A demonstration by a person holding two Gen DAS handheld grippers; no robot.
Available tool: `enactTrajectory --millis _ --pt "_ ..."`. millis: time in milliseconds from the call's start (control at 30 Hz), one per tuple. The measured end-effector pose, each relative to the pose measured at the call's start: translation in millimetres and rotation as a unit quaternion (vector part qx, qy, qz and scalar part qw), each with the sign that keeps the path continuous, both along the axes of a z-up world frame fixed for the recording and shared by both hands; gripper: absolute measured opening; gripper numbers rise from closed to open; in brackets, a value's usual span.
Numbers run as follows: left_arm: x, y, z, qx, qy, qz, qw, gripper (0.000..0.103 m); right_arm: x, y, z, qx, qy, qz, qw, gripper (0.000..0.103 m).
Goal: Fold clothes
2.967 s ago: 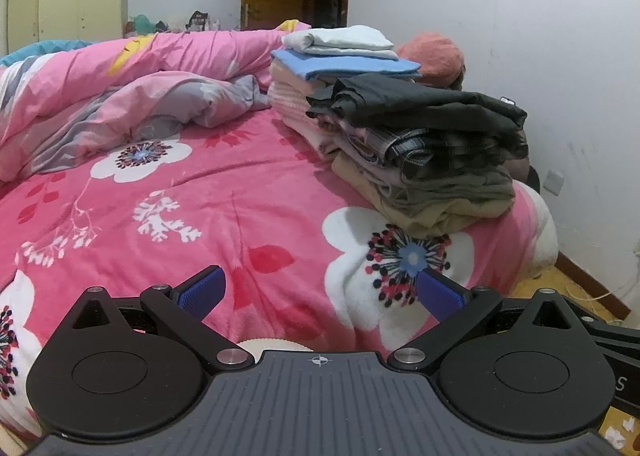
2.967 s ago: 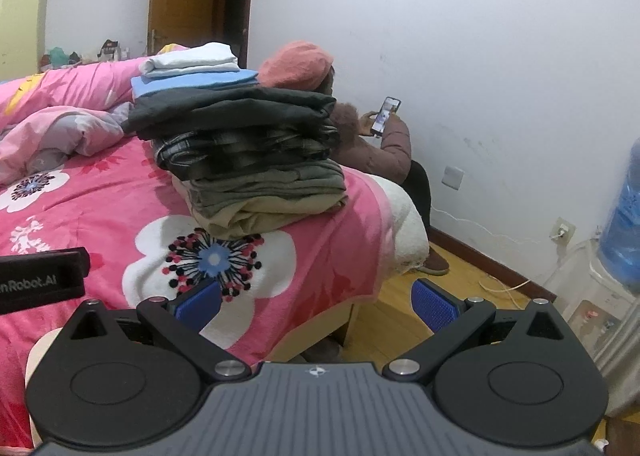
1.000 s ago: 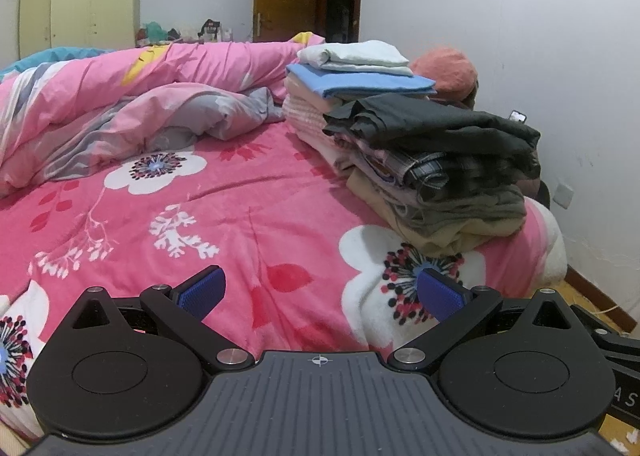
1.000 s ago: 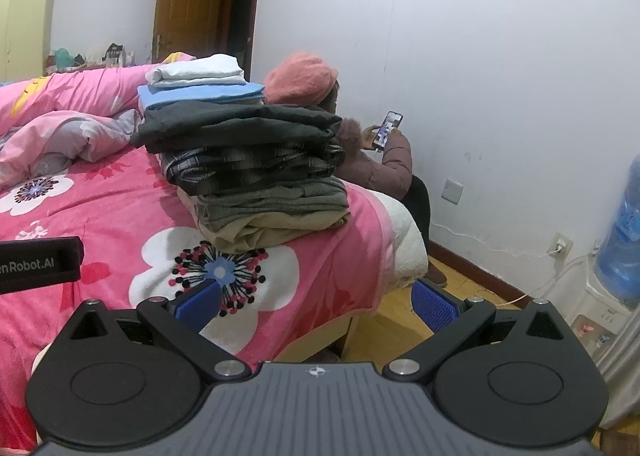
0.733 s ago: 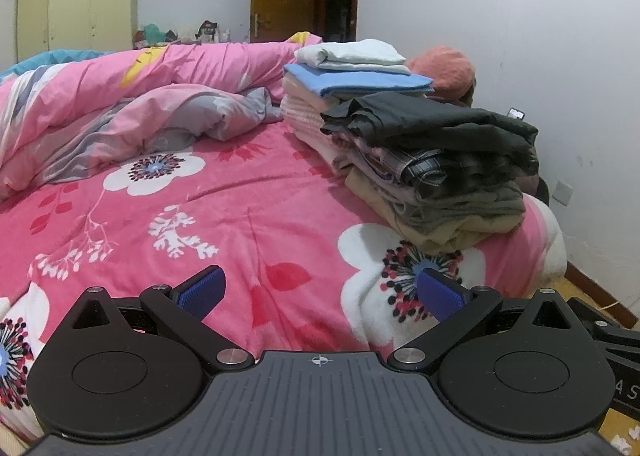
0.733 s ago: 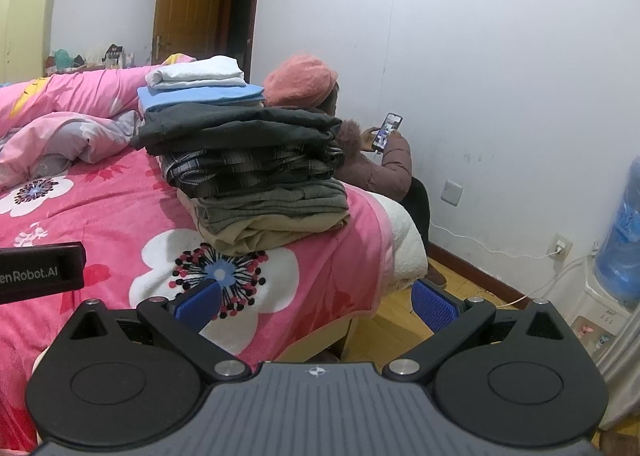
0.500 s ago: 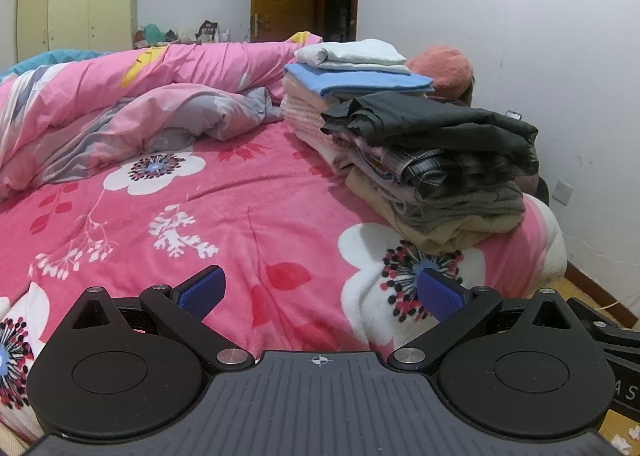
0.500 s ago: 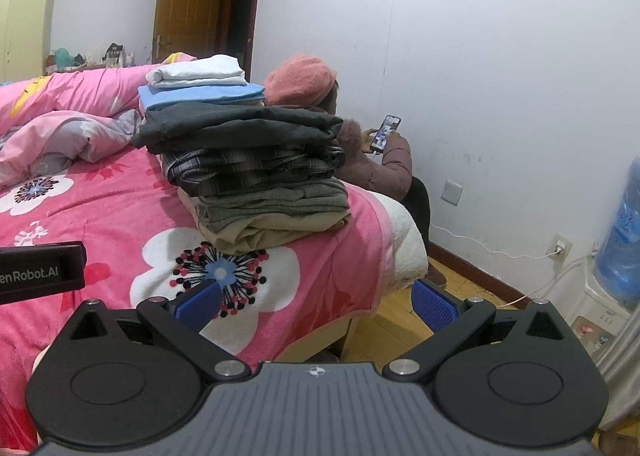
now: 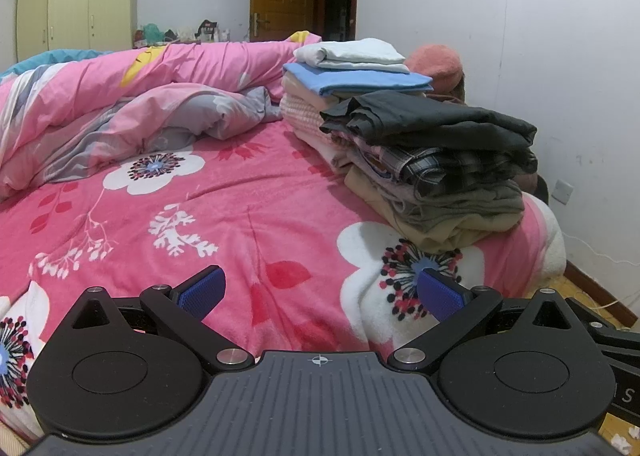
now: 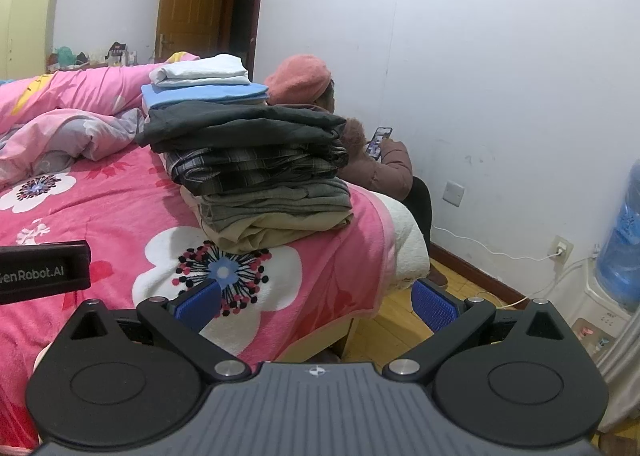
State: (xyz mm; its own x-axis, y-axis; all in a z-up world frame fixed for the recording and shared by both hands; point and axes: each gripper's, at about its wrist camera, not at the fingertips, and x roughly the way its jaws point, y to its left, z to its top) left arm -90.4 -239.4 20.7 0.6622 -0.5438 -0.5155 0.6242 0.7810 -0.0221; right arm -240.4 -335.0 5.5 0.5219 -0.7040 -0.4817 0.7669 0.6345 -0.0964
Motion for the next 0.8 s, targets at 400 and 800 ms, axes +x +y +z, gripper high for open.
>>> enactTrajectory --millis 400,800 --pt "-0.5 -0.4 0.4 0.0 -0.001 0.001 1.0 0.103 0.0 0.9 0.6 -0.001 0.0 0.0 1.0 0.103" --pt "-1.2 0.1 1.7 0.0 -0.003 0.001 1.0 0.103 0.4 0.3 1.7 -0.001 -0.001 0.002 1.0 0.103"
